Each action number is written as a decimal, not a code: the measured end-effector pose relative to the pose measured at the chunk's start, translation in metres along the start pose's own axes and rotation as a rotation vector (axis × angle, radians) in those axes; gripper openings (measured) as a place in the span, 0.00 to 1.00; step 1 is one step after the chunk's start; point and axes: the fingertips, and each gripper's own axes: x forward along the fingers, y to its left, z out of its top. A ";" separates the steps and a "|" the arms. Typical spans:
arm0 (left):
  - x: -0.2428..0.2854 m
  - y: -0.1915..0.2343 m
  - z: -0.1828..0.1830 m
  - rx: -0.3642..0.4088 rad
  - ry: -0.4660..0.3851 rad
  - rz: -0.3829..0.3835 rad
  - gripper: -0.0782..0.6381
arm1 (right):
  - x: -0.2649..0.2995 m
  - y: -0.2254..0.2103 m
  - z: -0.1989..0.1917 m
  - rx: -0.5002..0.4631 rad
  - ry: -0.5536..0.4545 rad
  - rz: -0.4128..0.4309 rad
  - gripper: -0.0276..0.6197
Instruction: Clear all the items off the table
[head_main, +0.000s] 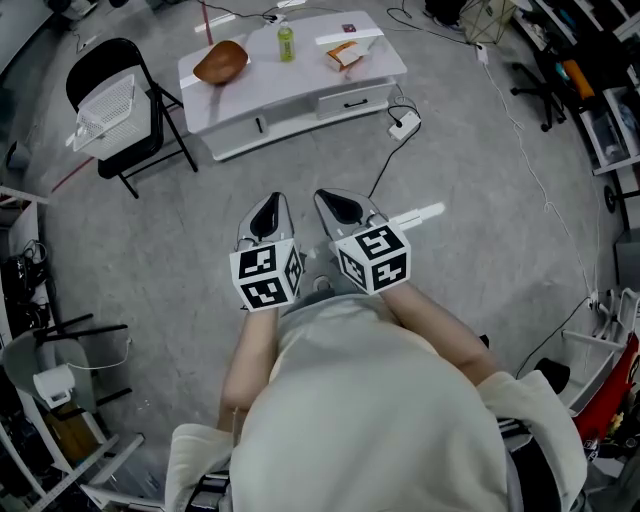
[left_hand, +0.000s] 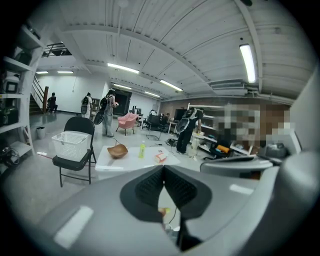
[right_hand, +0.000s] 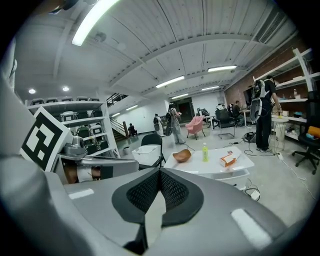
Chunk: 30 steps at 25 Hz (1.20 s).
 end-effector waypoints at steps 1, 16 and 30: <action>0.001 0.002 0.000 0.000 0.002 0.004 0.12 | 0.002 0.001 0.001 -0.004 0.002 0.003 0.04; 0.029 0.049 0.014 -0.024 -0.004 0.085 0.12 | 0.068 0.008 0.013 -0.042 0.028 0.093 0.04; 0.109 0.121 0.065 -0.068 -0.006 0.137 0.12 | 0.174 -0.022 0.074 -0.060 0.035 0.145 0.04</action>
